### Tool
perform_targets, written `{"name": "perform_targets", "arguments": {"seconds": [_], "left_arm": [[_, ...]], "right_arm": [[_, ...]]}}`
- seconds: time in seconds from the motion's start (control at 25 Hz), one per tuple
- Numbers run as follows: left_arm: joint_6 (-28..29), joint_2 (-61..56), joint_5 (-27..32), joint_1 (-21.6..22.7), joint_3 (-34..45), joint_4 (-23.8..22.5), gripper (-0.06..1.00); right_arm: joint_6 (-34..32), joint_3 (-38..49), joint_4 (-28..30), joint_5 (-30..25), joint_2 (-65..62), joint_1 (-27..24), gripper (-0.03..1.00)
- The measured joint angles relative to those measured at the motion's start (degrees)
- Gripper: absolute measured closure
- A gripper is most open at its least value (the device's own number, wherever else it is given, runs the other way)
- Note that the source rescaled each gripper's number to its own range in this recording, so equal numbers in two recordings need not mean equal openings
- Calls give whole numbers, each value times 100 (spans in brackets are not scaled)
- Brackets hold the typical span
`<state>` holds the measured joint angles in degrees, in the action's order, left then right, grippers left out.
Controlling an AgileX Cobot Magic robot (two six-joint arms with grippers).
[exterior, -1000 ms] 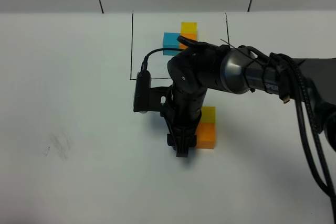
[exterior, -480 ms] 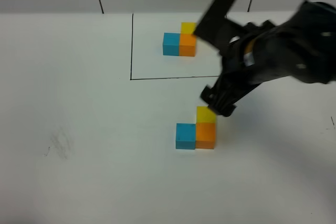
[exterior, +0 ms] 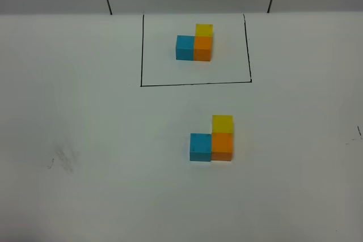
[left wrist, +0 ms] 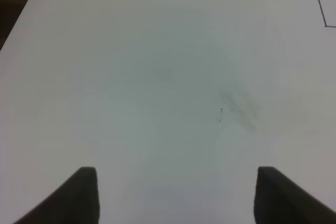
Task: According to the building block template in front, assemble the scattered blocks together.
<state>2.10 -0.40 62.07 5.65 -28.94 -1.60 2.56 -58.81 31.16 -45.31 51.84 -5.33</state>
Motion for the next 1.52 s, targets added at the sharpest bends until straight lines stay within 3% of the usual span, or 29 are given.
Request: {"name": "perform_targets", "arguments": {"seconds": [0.08, 0.32, 0.6, 0.76, 1.04, 1.32, 1.52], "left_arm": [[0, 0, 0, 0, 0, 0, 54], [0, 0, 0, 0, 0, 0, 54], [0, 0, 0, 0, 0, 0, 54], [0, 0, 0, 0, 0, 0, 54], [0, 0, 0, 0, 0, 0, 54], [0, 0, 0, 0, 0, 0, 54], [0, 0, 0, 0, 0, 0, 54]], "right_arm": [[41, 0, -189, -356, -554, -244, -3], [472, 129, -1871, -1745, -2284, -166, 3], [644, 1459, -2795, -1758, -4372, -97, 4], [870, 2193, -3339, -1601, -5102, 305, 4], [797, 2893, -3508, -1608, -5207, 956, 4], [539, 2997, -3508, -1614, -5212, 1012, 6], [288, 2997, -3517, -1614, -5225, 1012, 15]]}}
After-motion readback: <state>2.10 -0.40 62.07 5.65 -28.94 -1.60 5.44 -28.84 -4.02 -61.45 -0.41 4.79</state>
